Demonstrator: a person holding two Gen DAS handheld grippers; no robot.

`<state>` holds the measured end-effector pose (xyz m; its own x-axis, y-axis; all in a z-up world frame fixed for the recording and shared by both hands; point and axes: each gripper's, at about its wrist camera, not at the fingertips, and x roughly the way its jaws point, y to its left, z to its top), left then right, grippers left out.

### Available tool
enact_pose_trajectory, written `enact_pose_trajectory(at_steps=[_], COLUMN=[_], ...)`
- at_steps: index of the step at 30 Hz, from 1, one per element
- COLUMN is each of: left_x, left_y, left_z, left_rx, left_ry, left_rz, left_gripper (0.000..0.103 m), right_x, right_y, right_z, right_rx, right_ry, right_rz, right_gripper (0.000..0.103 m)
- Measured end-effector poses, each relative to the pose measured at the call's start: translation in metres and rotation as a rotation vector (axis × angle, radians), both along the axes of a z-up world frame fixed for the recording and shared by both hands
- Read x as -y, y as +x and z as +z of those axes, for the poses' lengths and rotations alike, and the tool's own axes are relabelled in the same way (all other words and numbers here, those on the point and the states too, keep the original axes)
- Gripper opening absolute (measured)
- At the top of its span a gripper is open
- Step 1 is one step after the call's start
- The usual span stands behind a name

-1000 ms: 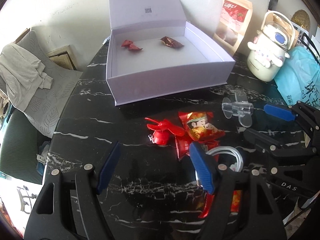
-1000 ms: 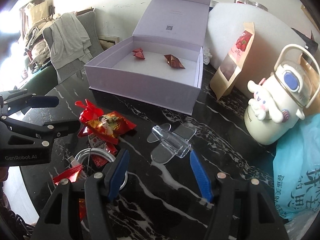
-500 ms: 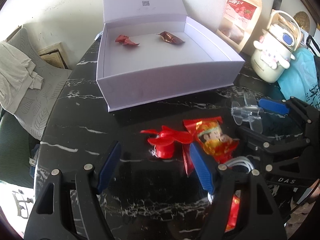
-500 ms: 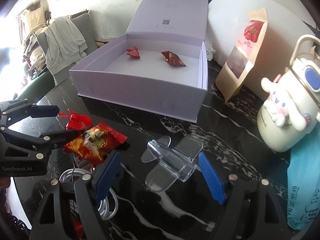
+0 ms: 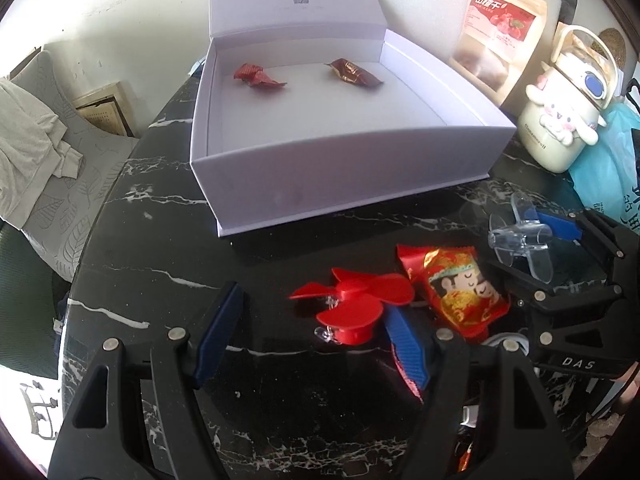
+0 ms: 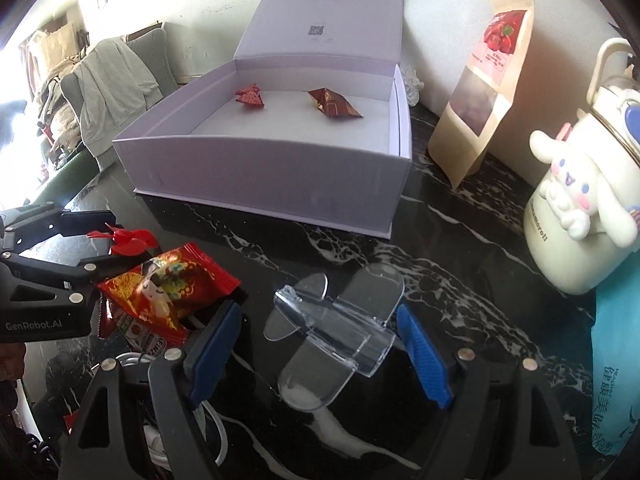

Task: Organize objects
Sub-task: 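Grasp the red pinwheel with the left tool while the right tool grasps the clear plastic holder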

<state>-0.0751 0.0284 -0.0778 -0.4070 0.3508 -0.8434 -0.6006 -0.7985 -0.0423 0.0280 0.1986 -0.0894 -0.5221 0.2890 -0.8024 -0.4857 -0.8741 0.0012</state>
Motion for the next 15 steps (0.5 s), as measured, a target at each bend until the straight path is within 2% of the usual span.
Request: enact_pose_trajectory(at_steps=[3, 5, 7, 8, 15], left_x=[0.001, 0.002, 0.003, 0.003, 0.001], left_y=[0.000, -0.001, -0.002, -0.002, 0.009], left_z=[0.001, 0.003, 0.004, 0.004, 0.006], left_rx=[0.000, 0.015, 0.029, 0.029, 0.021], left_ry=[0.021, 0.042, 0.064, 0.068, 0.060], left_rz=[-0.001, -0.001, 0.001, -0.001, -0.032], left_gripper=[0.062, 0.052, 0.041, 0.039, 0.038], right_x=[0.001, 0.002, 0.002, 0.002, 0.006], right_y=[0.000, 0.001, 0.001, 0.001, 0.006], right_z=[-0.001, 0.001, 0.002, 0.002, 0.003], right_rx=[-0.008, -0.016, -0.016, -0.017, -0.015], right_ry=[0.008, 0.014, 0.016, 0.012, 0.009], right_rz=[0.005, 0.014, 0.015, 0.017, 0.026], right_gripper=[0.079, 0.068, 0.061, 0.061, 0.061])
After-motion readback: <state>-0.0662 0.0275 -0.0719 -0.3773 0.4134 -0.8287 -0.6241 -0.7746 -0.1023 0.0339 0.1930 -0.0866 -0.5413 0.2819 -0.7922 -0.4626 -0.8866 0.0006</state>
